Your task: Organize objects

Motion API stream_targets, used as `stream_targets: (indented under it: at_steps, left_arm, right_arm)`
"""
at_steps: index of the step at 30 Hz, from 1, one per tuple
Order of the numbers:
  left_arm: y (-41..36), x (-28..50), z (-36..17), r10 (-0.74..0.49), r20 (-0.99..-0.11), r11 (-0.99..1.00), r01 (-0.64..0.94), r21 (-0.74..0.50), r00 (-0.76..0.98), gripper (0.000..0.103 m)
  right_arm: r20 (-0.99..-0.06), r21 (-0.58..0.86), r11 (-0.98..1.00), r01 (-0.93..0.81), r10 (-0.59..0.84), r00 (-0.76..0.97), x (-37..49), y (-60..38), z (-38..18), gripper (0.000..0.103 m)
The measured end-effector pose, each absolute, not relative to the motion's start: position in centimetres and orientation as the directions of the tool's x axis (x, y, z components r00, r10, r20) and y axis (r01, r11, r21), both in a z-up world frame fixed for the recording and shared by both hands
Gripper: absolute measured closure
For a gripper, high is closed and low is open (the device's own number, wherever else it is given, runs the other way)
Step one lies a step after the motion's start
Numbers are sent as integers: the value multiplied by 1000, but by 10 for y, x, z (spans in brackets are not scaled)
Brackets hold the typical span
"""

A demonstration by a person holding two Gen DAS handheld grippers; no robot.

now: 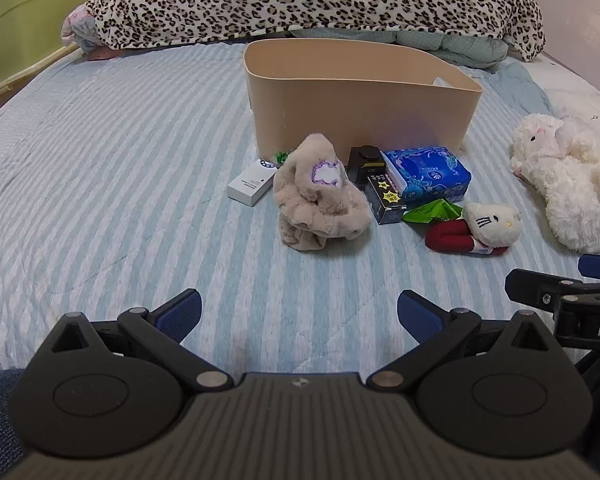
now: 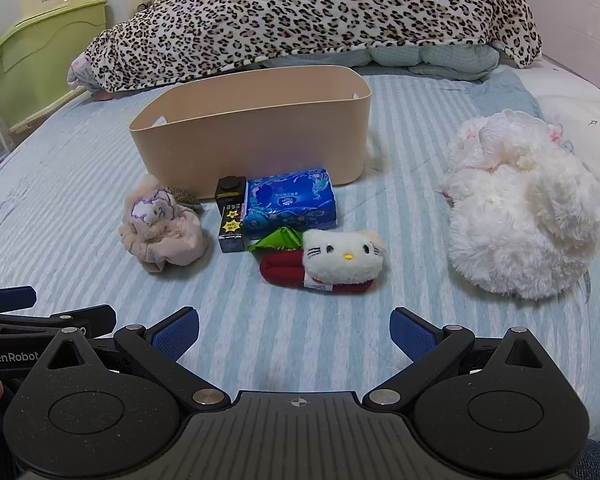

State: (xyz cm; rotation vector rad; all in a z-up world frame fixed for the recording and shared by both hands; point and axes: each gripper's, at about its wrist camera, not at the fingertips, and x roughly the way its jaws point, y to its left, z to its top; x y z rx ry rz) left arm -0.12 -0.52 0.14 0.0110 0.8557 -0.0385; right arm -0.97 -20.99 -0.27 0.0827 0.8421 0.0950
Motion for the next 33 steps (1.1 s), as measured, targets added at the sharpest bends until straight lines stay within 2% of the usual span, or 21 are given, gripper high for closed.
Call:
stream_targets:
  at_steps: [33]
  left_arm:
    - [0,10,-4,-50,-751,999,48,-24,659,0]
  right_arm:
    - [-738,82,996,-37,86,670,-3,-206,-6,0]
